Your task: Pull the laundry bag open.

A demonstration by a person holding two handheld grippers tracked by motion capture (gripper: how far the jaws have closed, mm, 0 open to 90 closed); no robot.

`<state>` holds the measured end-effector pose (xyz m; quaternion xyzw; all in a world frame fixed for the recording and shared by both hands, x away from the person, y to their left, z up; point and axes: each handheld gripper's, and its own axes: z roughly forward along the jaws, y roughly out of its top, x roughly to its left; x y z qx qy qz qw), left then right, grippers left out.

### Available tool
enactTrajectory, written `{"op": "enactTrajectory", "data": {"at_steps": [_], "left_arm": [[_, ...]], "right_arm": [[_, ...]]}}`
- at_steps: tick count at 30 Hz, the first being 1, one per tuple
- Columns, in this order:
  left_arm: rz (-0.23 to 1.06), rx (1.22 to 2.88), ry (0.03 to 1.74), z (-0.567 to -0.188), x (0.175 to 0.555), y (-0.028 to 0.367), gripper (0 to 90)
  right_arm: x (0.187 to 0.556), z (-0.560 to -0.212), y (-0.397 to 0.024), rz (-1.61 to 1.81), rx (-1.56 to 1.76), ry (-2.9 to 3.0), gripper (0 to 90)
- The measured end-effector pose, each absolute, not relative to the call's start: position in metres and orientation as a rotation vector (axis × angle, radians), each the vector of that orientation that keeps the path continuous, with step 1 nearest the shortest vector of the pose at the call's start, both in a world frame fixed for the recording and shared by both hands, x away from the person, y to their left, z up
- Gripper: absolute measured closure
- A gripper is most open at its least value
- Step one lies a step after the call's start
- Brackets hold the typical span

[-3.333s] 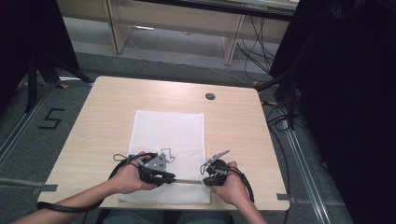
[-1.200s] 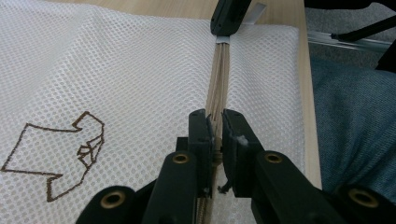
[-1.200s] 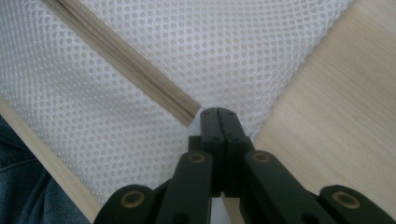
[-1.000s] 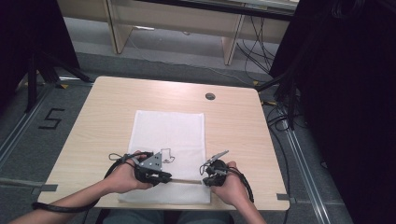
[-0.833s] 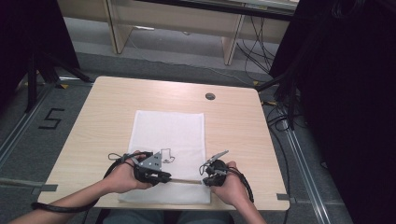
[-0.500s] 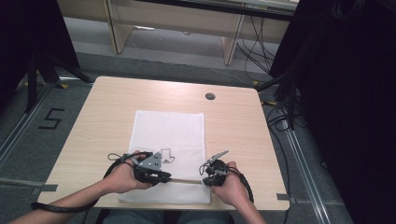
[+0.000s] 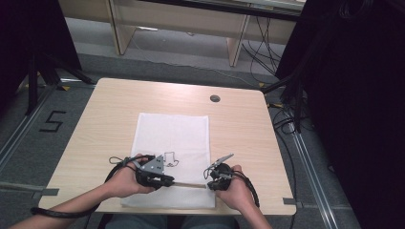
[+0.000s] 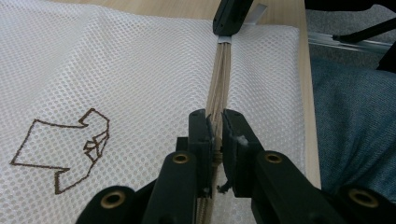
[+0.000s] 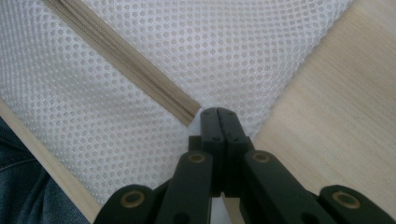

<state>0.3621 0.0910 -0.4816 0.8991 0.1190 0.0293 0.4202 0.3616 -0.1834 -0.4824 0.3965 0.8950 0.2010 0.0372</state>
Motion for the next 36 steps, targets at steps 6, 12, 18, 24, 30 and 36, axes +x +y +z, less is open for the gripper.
{"op": "enactTrajectory", "data": {"at_steps": [6, 12, 18, 24, 30, 36], "left_arm": [[0.075, 2.253, 0.306, -0.482, 0.363, 0.092, 82.2], [0.075, 2.252, 0.305, -0.482, 0.362, 0.092, 82.3], [0.067, 2.249, 0.311, -0.481, 0.363, 0.094, 82.2], [0.078, 2.246, 0.309, -0.481, 0.362, 0.097, 82.2], [0.084, 2.256, 0.307, -0.480, 0.363, 0.102, 82.2], [0.080, 2.239, 0.334, -0.480, 0.363, 0.109, 82.3]], "right_arm": [[0.362, -0.482, -0.184, 0.618, 1.217, 2.749, 90.0], [0.362, -0.482, -0.183, 0.616, 1.212, 2.750, 90.0], [0.362, -0.482, -0.183, 0.616, 1.209, 2.751, 90.0], [0.362, -0.482, -0.183, 0.614, 1.211, 2.749, 90.0], [0.362, -0.482, -0.183, 0.611, 1.209, 2.749, 90.0], [0.362, -0.482, -0.183, 0.610, 1.209, 2.751, 90.0]]}}
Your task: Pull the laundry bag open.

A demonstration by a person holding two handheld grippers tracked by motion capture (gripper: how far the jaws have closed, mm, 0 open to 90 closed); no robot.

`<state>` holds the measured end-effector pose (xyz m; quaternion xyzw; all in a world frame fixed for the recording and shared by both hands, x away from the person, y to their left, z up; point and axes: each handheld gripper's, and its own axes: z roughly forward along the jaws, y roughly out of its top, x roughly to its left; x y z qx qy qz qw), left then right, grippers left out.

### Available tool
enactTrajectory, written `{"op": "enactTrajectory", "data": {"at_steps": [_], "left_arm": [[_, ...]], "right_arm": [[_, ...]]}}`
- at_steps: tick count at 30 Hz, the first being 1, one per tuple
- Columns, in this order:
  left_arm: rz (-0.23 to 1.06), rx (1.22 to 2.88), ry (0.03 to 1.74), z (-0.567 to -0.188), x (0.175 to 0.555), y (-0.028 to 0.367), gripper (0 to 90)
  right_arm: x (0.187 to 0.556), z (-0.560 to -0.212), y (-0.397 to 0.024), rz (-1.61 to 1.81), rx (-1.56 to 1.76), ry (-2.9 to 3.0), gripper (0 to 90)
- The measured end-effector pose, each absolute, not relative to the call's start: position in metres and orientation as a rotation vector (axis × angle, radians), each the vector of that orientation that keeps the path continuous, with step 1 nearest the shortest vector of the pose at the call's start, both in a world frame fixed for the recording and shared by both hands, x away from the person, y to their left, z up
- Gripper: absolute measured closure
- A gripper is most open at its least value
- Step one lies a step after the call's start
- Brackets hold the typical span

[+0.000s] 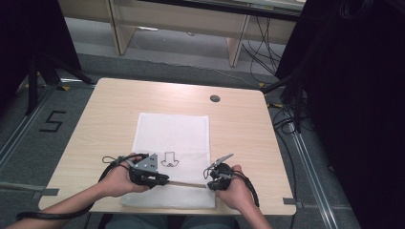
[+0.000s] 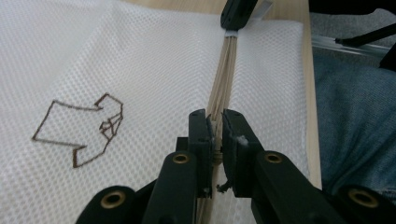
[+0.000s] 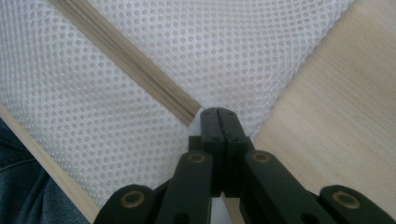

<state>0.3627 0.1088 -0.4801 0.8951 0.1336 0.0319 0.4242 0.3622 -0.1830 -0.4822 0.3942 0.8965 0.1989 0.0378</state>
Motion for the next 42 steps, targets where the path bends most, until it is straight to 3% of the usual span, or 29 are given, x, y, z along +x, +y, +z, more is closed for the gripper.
{"op": "enactTrajectory", "data": {"at_steps": [24, 42], "left_arm": [[0.117, 2.254, 0.404, -0.482, 0.359, 0.137, 82.3], [0.123, 2.252, 0.533, -0.484, 0.356, 0.187, 82.1]], "right_arm": [[0.362, -0.482, -0.182, 0.603, 1.222, 2.741, 90.0], [0.362, -0.482, -0.182, 0.600, 1.220, 2.745, 90.0]]}}
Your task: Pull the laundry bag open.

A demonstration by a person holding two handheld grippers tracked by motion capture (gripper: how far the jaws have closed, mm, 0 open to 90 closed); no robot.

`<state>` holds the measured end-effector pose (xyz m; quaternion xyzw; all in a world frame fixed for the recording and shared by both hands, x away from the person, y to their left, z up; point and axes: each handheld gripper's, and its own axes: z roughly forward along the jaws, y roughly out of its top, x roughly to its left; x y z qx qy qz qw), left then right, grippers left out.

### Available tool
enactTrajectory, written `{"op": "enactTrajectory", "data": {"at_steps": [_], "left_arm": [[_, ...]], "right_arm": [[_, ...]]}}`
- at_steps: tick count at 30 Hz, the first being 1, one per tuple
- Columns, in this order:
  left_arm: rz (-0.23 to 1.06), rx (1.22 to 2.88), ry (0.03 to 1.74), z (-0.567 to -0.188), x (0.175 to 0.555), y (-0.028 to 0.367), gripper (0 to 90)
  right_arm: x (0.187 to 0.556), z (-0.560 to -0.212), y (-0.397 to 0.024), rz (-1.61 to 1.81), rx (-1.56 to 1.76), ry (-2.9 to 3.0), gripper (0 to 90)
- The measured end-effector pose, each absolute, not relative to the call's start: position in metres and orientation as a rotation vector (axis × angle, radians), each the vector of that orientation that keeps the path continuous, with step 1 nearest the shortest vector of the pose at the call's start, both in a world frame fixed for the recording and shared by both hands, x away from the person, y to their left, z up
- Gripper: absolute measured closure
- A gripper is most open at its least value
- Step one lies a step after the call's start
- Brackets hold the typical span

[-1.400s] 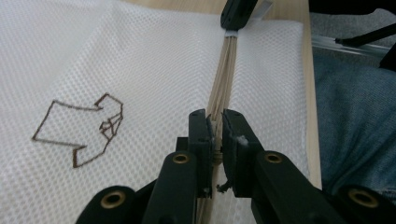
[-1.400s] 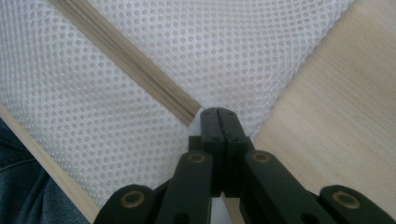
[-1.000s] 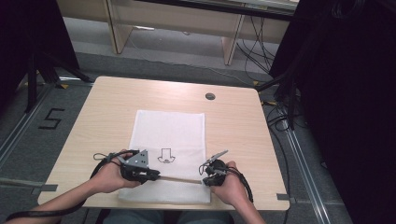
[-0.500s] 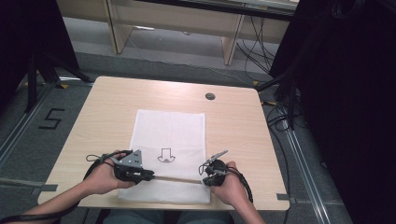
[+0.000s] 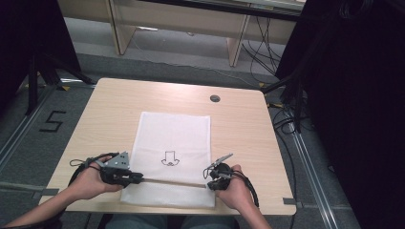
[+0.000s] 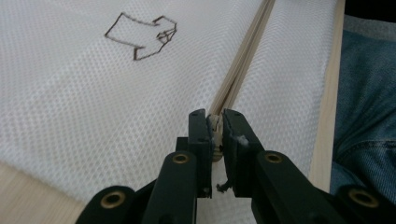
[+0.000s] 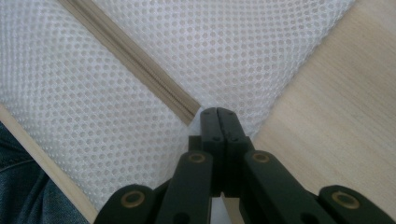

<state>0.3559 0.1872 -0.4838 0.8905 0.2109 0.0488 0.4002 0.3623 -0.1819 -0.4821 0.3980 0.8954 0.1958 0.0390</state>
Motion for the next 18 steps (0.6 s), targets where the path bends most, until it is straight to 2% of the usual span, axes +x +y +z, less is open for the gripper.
{"op": "enactTrajectory", "data": {"at_steps": [3, 5, 11, 12, 18], "left_arm": [[0.086, 2.217, 0.596, -0.485, 0.353, 0.200, 82.1], [0.166, 2.274, 0.582, -0.485, 0.351, 0.208, 82.1], [0.225, 2.343, 0.654, -0.492, 0.346, 0.236, 82.1], [0.177, 2.281, 0.699, -0.493, 0.346, 0.241, 82.0], [0.191, 2.314, 0.687, -0.494, 0.344, 0.238, 81.9]], "right_arm": [[0.362, -0.482, -0.182, 0.600, 1.224, 2.743, 90.0], [0.362, -0.482, -0.182, 0.598, 1.225, 2.743, 90.0], [0.361, -0.481, -0.182, 0.584, 1.264, 2.738, 90.0], [0.361, -0.482, -0.182, 0.592, 1.277, 2.740, 90.0], [0.361, -0.482, -0.182, 0.593, 1.274, 2.739, 90.0]]}}
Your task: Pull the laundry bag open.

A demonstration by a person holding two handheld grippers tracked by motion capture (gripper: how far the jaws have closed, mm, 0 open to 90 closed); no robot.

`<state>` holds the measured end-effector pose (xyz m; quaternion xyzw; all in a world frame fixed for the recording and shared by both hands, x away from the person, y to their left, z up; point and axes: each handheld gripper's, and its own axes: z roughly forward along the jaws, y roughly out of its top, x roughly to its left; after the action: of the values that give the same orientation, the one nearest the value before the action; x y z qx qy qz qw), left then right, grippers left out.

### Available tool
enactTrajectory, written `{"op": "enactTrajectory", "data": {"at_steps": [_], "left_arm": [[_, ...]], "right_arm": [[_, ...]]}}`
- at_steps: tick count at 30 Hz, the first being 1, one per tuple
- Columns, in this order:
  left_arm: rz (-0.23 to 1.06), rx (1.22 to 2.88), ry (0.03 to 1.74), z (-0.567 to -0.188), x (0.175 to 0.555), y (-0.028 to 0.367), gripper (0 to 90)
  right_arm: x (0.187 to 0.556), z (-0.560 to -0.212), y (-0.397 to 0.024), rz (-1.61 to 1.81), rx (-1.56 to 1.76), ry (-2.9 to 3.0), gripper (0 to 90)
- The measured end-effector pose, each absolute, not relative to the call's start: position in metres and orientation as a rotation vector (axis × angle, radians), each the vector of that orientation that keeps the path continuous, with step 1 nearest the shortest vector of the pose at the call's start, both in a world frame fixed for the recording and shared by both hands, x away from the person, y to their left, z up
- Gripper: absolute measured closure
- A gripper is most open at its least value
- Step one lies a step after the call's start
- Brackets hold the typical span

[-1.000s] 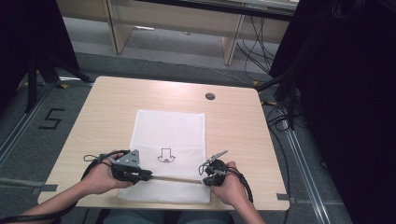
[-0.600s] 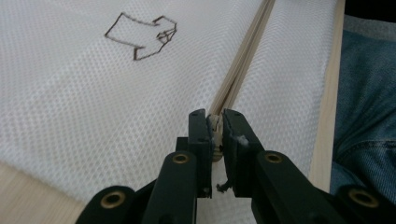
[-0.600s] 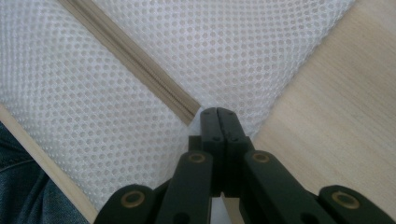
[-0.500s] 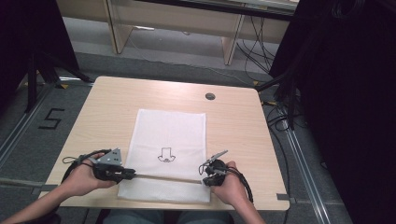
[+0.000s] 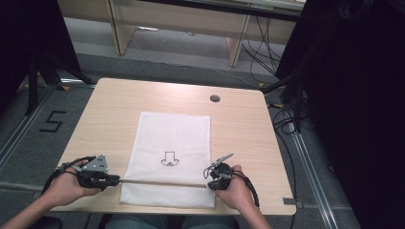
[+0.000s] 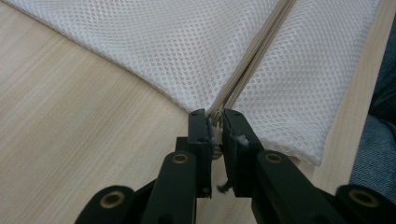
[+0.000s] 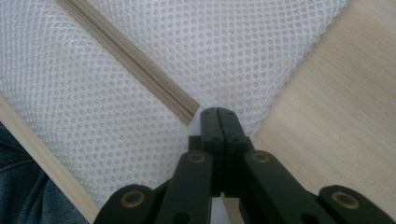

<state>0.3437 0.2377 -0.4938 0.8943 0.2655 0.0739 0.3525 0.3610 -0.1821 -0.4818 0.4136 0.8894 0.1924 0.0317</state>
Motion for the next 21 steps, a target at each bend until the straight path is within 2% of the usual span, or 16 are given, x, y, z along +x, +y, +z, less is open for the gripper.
{"op": "enactTrajectory", "data": {"at_steps": [4, 8, 11, 14, 17, 21], "left_arm": [[0.208, 2.347, 0.651, -0.492, 0.344, 0.237, 81.6], [0.204, 2.297, 0.665, -0.491, 0.344, 0.236, 80.3], [0.214, 2.200, 0.701, -0.487, 0.344, 0.237, 70.8], [0.212, 2.050, 0.749, -0.483, 0.351, 0.237, 57.0], [0.232, 1.951, 0.831, -0.477, 0.365, 0.229, 46.0], [0.224, 1.867, 0.883, -0.477, 0.380, 0.209, 39.4]], "right_arm": [[0.360, -0.481, -0.180, 0.562, 1.258, 2.730, 90.0], [0.359, -0.482, -0.180, 0.587, 1.208, 2.728, 90.0], [0.359, -0.482, -0.182, 0.607, 1.194, 2.735, 88.0], [0.359, -0.480, -0.184, 0.644, 1.201, 2.747, 77.8], [0.356, -0.477, -0.185, 0.678, 1.206, 2.728, 73.8], [0.354, -0.467, -0.186, 0.786, 1.150, 2.653, 67.0]]}}
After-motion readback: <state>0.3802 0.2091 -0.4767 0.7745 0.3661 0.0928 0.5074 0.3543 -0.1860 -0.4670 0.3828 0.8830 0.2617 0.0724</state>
